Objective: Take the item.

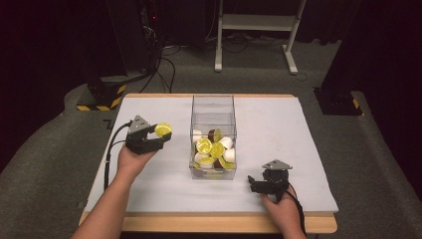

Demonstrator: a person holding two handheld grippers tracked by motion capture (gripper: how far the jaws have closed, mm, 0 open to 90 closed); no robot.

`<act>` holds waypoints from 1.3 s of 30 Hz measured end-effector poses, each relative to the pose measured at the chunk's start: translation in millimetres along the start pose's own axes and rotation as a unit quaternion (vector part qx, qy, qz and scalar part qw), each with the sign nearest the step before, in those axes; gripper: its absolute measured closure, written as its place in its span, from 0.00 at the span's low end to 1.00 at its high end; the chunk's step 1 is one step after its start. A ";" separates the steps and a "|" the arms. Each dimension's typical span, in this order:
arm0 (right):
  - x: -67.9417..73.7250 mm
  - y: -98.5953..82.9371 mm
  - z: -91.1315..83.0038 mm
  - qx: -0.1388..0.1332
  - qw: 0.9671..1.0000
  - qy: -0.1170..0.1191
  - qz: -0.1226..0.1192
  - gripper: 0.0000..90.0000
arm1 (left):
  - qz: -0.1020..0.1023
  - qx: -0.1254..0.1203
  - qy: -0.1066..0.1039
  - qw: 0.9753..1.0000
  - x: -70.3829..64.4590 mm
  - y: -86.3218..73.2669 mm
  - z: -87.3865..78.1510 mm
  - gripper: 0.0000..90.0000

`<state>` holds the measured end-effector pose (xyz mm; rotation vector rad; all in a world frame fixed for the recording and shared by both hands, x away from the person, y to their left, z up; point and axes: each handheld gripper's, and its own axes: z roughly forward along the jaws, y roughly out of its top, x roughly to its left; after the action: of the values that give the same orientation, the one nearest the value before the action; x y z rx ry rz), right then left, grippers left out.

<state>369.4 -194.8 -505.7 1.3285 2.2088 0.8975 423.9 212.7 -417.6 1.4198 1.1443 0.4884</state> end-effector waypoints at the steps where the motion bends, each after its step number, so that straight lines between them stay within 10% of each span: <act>1: 0.0 0.0 0.0 0.000 1.000 0.000 0.000 0.11 | -0.003 0.001 0.001 1.000 0.8 -1.0 0.6 0.45; 39: 0.1 0.0 0.0 0.000 1.000 0.000 0.000 0.11 | -0.036 0.075 0.052 0.995 31.1 -59.6 43.8 0.45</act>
<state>369.3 -194.7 -505.7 1.3280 2.2084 0.8974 452.8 206.5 -492.2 1.4915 1.3338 0.4368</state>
